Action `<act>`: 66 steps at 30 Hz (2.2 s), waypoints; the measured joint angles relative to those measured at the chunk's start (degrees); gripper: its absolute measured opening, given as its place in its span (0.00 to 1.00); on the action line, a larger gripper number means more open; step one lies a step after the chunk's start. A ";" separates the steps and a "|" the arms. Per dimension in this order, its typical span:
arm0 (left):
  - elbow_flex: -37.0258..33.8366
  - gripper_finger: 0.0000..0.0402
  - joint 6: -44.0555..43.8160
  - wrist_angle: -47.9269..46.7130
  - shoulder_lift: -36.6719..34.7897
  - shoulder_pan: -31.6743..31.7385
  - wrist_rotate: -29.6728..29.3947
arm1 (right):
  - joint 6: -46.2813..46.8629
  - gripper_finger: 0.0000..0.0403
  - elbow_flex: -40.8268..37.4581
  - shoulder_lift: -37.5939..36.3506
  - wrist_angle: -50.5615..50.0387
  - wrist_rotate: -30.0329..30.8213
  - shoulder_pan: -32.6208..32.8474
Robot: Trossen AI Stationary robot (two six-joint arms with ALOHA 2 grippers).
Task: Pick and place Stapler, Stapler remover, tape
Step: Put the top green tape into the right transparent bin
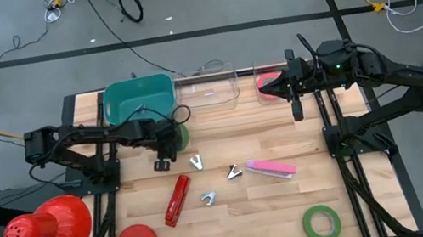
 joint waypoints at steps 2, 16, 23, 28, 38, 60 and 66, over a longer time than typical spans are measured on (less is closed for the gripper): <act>1.75 0.25 0.03 -0.33 0.00 0.00 0.25 | -0.01 0.00 0.01 0.00 0.00 0.00 0.00; 10.07 0.25 -3.42 -2.53 0.00 -1.64 8.01 | -0.04 0.00 0.00 0.00 0.02 0.00 0.00; 19.66 0.25 -7.96 -1.08 0.00 -2.95 11.20 | -1.10 0.00 0.00 0.00 0.19 0.00 0.00; 26.99 0.25 -8.59 -0.55 -0.04 -3.50 11.23 | -1.51 0.00 0.00 -0.02 1.36 0.00 0.00; 34.69 0.25 -10.48 1.68 -0.07 -3.30 10.54 | -2.60 0.00 0.00 -0.02 2.32 0.00 0.00; 35.07 0.25 -21.31 30.85 -0.07 -3.30 12.42 | -2.60 0.00 0.00 -0.02 5.97 0.00 0.00; 36.00 0.25 -22.48 34.16 -0.07 -3.30 14.19 | -2.60 0.00 0.00 -0.02 8.08 0.00 0.00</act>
